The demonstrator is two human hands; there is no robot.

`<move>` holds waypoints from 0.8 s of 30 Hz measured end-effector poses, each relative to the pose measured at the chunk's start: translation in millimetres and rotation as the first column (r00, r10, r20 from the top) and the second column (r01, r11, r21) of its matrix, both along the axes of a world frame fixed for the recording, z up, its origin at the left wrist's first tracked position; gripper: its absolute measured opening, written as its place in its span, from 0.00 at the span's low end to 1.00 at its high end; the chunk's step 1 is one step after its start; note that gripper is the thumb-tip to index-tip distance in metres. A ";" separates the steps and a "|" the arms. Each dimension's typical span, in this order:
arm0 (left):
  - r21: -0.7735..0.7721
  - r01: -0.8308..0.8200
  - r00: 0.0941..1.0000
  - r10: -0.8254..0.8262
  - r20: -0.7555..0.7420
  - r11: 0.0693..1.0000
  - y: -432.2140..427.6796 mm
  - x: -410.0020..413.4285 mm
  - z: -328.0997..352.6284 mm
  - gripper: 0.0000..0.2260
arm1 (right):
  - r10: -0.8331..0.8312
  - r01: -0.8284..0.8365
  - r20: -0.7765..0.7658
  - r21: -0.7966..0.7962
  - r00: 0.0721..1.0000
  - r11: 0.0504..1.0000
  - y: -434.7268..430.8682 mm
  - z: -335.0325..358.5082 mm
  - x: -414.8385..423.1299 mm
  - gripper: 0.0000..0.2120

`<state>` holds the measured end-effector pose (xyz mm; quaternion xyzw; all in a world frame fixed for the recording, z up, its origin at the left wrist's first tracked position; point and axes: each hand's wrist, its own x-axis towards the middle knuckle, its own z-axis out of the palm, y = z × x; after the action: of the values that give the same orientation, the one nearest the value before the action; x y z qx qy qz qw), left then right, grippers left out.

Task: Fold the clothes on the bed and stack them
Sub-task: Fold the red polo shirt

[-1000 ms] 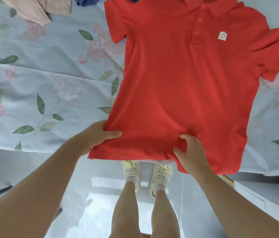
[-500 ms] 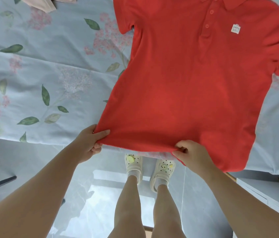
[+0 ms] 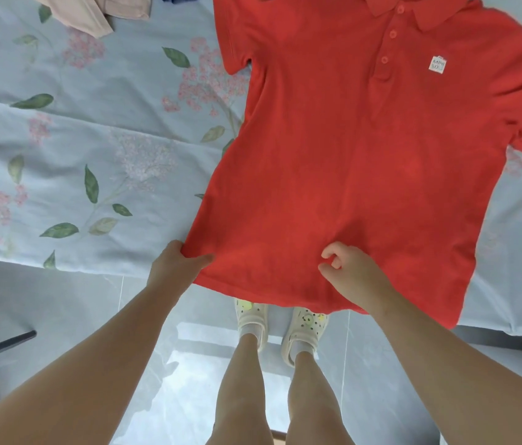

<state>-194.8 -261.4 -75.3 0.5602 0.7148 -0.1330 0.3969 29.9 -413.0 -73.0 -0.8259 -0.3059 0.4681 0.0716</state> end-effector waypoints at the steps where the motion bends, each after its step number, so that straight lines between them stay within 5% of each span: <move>1: 0.025 -0.012 1.000 0.012 0.003 1.000 1.9 6.7 1.7 0.16 | -0.022 0.021 0.026 0.025 0.999 0.999 2.6 -1.3 0.7 0.10; 9: 0.081 -0.041 0.995 0.033 0.090 0.996 42.4 56.5 -0.1 0.22 | -0.009 -0.011 0.164 0.125 0.986 0.992 53.9 4.9 23.9 0.21; 17: 0.161 0.008 0.966 -0.049 0.253 0.987 125.9 135.1 -16.3 0.20 | -0.034 0.019 0.288 0.052 0.957 0.998 154.1 -14.8 74.2 0.30; 20: 0.057 -0.156 0.898 0.118 0.424 0.986 167.5 170.0 -20.0 0.24 | -0.083 0.083 0.277 0.011 0.957 0.997 196.5 -19.7 92.7 0.32; 24: -0.164 -0.466 0.707 0.478 0.521 0.869 212.9 207.9 -23.3 0.15 | -0.020 0.062 0.281 -0.143 0.960 0.988 219.0 -23.5 104.6 0.34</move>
<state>13.1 -48.5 -98.6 0.3689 0.6891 0.1307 0.6099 134.5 -193.9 -96.6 -0.8927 -0.2596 0.3674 -0.0250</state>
